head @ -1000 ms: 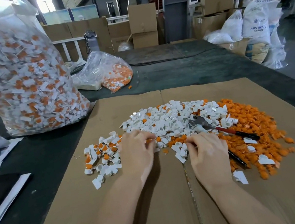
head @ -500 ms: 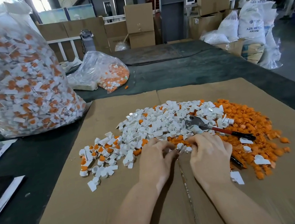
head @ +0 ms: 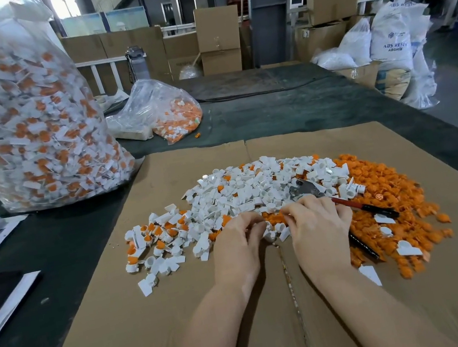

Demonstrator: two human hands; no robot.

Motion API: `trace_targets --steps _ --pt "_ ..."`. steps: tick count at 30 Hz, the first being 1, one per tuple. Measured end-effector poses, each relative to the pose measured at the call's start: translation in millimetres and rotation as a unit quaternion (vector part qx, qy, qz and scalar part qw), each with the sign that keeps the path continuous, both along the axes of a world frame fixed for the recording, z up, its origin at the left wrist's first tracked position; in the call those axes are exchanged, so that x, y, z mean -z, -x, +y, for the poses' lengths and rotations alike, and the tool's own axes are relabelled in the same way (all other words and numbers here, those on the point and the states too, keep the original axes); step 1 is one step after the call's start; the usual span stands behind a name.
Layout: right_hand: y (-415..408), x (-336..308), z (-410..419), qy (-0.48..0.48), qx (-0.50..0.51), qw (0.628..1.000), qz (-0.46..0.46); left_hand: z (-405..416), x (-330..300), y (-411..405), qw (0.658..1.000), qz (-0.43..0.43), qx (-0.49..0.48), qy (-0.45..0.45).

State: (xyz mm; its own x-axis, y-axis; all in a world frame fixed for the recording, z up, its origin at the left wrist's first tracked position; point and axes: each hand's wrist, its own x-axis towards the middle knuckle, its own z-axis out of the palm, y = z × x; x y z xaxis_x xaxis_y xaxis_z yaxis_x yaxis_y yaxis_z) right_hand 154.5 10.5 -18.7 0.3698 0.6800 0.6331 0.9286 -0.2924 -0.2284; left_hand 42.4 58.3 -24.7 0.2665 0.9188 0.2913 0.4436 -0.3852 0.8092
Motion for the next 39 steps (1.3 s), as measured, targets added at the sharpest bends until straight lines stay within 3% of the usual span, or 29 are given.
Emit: trace_targets --steps 5,10,20,23,29,39 --pt "-2 -14 16 0.156 -0.013 0.987 -0.024 1 -1 0 0.999 -0.019 0.017 0.031" --pt "-5 -15 21 0.197 -0.014 0.98 -0.025 3 0 1 1.0 -0.004 0.016 0.027" --pt "-2 0 -8 -0.025 -0.072 0.995 0.065 2 1 0 1.0 0.001 0.006 0.013" --pt "-2 4 -14 -0.067 -0.099 0.989 0.092 3 2 -1 0.997 -0.054 0.002 0.057" --pt "-2 4 -17 -0.08 -0.123 0.978 0.152 4 -3 -7 0.981 -0.131 -0.016 0.144" --pt "-1 4 -17 -0.029 -0.126 0.984 0.124 -1 0 -5 0.993 -0.071 0.036 0.085"
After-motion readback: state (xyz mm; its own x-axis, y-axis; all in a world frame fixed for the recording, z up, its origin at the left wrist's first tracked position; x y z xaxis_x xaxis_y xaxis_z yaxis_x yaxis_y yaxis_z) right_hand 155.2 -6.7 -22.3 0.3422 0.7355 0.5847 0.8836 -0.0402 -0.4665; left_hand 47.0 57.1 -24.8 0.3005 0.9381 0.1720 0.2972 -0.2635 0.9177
